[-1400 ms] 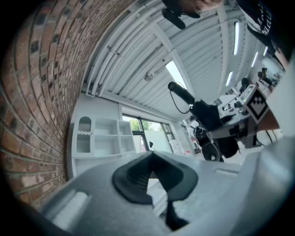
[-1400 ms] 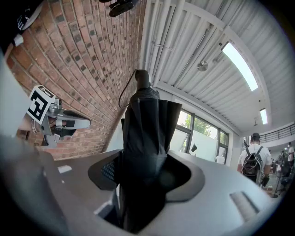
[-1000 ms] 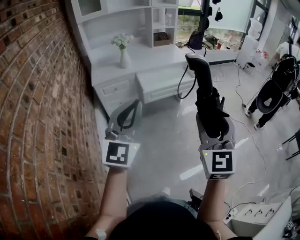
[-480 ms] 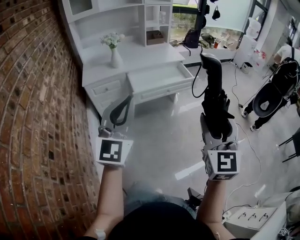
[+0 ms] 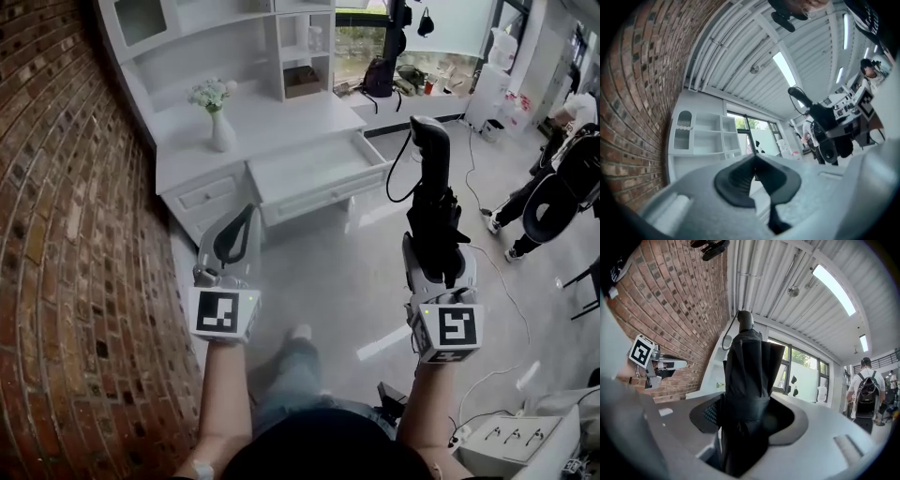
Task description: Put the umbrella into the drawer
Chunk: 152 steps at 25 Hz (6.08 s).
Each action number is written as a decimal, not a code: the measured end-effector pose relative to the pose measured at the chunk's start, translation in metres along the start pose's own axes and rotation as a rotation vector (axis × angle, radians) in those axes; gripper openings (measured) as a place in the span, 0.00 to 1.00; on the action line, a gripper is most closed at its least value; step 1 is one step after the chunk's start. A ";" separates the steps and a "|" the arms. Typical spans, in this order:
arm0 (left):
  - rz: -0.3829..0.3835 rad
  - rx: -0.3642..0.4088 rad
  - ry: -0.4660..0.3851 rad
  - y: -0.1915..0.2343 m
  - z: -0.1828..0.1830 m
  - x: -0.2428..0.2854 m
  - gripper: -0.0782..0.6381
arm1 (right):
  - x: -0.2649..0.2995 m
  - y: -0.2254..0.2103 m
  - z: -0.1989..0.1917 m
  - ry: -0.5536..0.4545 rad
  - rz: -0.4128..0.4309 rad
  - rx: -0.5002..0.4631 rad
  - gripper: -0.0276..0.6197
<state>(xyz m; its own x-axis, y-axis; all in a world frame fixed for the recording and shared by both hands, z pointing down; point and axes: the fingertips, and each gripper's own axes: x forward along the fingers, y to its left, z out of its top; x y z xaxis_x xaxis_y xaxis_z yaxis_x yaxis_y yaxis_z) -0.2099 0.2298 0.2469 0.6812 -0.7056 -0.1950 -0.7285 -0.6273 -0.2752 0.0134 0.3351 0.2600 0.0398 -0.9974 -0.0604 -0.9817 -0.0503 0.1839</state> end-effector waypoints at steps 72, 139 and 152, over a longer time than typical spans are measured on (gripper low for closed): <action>0.099 -0.074 0.068 0.150 -0.177 0.470 0.10 | 0.522 -0.169 -0.148 0.184 0.170 0.009 0.42; 0.163 -0.191 0.429 0.160 -0.347 0.496 0.10 | 0.599 -0.025 -0.495 0.914 1.144 -0.483 0.42; 0.137 -0.205 0.513 0.163 -0.369 0.477 0.10 | 0.585 -0.011 -0.552 1.116 1.092 -0.352 0.42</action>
<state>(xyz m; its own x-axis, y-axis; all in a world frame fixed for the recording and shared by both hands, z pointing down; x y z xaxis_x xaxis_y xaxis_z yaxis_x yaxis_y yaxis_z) -0.0299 -0.3311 0.4567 0.4946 -0.8226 0.2806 -0.8416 -0.5339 -0.0815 0.1506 -0.2761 0.7643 -0.3548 -0.0905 0.9306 -0.5465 0.8276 -0.1279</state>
